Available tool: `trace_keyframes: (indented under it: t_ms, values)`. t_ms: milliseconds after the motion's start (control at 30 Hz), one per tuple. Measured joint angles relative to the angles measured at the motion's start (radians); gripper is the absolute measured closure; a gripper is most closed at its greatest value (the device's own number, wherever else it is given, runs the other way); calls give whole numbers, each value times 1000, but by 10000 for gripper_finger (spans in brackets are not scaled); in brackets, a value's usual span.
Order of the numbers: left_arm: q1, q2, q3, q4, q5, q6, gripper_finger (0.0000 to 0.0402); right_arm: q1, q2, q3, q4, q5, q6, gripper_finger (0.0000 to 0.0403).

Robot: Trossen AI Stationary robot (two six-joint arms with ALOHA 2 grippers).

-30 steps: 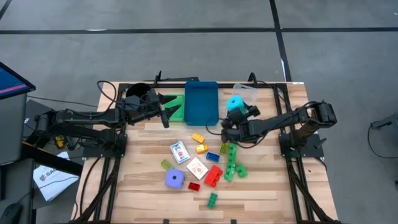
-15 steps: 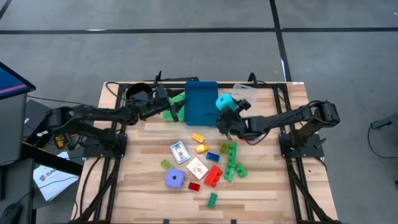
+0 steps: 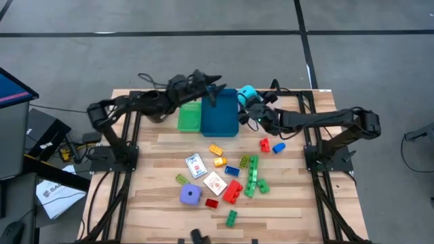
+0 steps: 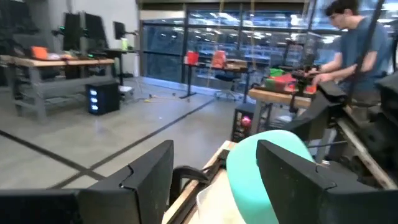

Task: Pick & Place Toys
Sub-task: Put the light blue dice into the transparent bin

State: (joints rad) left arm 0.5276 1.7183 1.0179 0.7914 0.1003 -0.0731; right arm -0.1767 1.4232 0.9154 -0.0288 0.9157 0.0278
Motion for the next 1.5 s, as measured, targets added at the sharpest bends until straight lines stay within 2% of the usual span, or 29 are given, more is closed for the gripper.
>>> trace_keyframes:
  t_ms: [200,333,600,900,1500]
  values:
    - [0,168,213,-28,143,-15,178,-11,-32,0,-1,0,-12,3]
    - [-13,273,339,-124,168,-15,178,-18,-59,0,-14,31,-11,3]
    - [-25,415,485,-146,209,-40,178,-30,-95,0,-166,60,104,3]
    - [-54,448,561,-206,264,-38,178,-36,-93,-5,-228,64,150,3]
    - [-54,449,562,-233,281,-67,178,-32,-92,-5,-238,62,172,3]
